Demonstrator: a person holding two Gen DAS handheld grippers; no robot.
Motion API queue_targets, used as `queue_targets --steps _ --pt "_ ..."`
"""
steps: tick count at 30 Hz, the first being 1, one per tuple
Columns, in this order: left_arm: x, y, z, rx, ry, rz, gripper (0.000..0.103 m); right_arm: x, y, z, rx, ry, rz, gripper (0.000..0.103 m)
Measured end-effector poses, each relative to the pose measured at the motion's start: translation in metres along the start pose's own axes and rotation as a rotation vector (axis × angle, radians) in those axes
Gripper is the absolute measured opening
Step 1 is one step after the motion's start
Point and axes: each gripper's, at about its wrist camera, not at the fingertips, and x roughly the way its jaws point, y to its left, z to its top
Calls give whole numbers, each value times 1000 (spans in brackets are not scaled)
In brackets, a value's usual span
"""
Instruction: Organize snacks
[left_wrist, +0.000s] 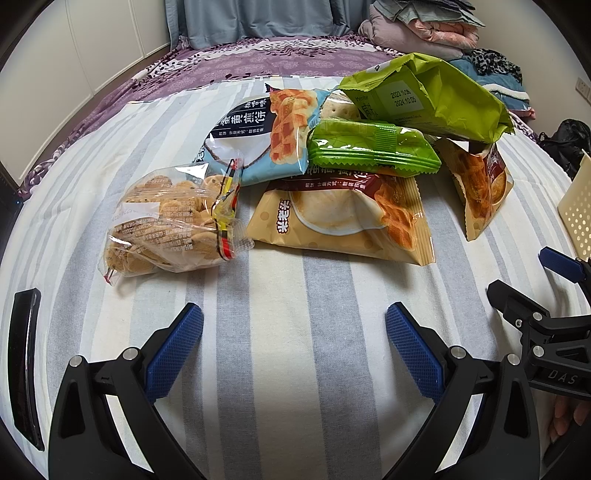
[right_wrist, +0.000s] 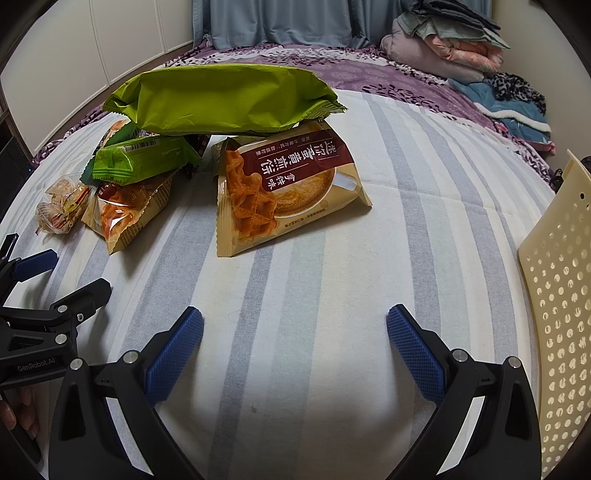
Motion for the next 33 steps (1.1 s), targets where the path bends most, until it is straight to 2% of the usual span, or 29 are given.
queue_targets --steps 11,16,21,26,33 --pt "-11 20 -1 -59 -15 -64 100 1 0 0 1 0 1 98" --pt "-24 47 1 -125 -45 -69 101 0 0 0 0 0 0 98" --pt "-22 78 24 -180 -77 -71 100 1 -1 0 0 0 0 98" --pt "-4 93 45 -166 -82 -93 100 1 0 0 0 0 1 98" --pt "11 100 59 -90 -57 -70 100 2 0 -1 0 0 1 98"
